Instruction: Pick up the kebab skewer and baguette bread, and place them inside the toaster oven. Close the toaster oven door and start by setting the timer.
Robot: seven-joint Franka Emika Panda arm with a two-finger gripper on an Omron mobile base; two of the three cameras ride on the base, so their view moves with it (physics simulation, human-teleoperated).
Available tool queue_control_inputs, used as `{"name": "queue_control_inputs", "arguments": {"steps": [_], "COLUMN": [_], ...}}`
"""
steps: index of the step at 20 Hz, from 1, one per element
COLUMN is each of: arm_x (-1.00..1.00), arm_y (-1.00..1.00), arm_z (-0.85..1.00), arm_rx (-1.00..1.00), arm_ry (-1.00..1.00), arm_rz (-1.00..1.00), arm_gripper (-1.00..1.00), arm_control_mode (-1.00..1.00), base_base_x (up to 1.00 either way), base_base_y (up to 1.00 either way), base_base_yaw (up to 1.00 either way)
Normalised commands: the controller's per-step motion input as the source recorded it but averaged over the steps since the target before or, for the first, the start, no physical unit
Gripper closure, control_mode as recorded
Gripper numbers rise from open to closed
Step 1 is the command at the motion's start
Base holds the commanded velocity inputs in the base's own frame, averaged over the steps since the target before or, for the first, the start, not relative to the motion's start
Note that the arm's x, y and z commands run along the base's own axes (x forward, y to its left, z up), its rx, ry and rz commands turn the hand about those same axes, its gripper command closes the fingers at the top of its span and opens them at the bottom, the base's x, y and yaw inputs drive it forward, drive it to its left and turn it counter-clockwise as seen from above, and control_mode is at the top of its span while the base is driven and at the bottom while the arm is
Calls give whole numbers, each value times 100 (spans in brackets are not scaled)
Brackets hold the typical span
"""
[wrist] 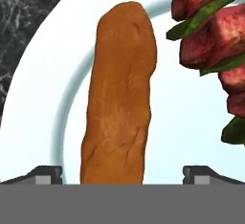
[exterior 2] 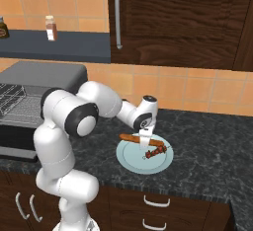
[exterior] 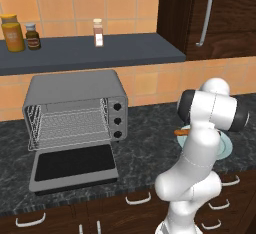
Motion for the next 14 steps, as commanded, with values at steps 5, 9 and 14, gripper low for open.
{"name": "queue_control_inputs", "arguments": {"steps": [5,9,14], "arm_x": [0,0,0], "arm_y": [5,0,0], "arm_z": [-15,0,5], "arm_rx": [-3,0,0], "arm_ry": [1,0,0], "arm_rz": [0,0,0], "arm_gripper": [100,100,100], "arm_control_mode": [-100,-100,-100], "base_base_x": [0,0,0], "base_base_y": [0,0,0], "base_base_yaw": [0,0,0]}}
